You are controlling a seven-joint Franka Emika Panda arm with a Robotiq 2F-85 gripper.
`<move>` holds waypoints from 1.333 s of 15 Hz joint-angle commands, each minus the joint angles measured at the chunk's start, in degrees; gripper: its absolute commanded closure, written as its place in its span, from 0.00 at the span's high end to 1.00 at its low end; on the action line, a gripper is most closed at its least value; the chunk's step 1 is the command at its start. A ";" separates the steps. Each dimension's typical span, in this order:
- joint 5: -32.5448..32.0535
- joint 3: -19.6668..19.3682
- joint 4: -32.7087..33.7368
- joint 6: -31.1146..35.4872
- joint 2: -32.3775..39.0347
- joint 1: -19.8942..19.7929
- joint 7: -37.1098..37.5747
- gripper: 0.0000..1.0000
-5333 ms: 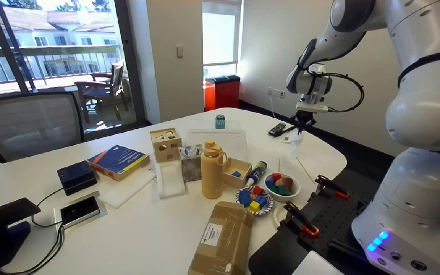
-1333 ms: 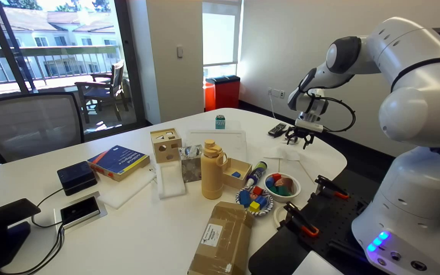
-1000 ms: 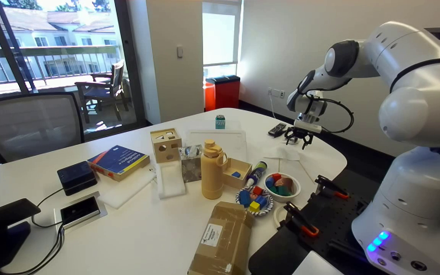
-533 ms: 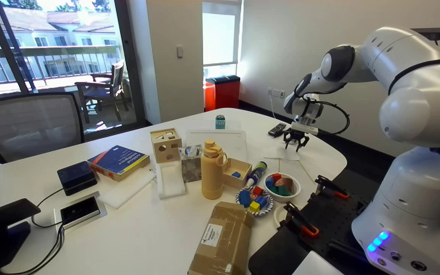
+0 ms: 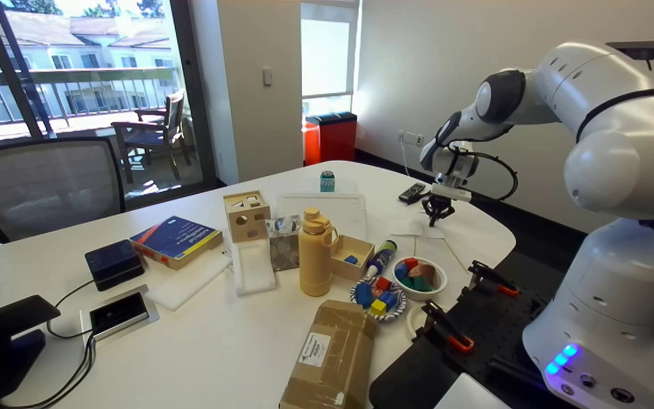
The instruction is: Unfold the cloth on the table
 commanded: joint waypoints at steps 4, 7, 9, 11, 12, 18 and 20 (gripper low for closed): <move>-0.05 -0.71 -3.16 2.21 -2.62 1.18 1.05 0.00; 0.33 -0.15 -6.16 6.22 -4.61 1.52 -0.09 0.00; 0.57 0.53 -8.64 8.56 -6.19 1.70 -0.82 0.00; 0.98 1.55 -11.83 10.49 -8.22 1.59 -1.92 0.00; 1.17 2.23 -13.46 11.19 -9.29 1.36 -2.26 0.00; 4.58 9.23 -24.41 15.81 -16.57 -3.83 -9.93 0.00; 5.93 11.97 -27.27 16.03 -18.50 -6.49 -13.45 0.00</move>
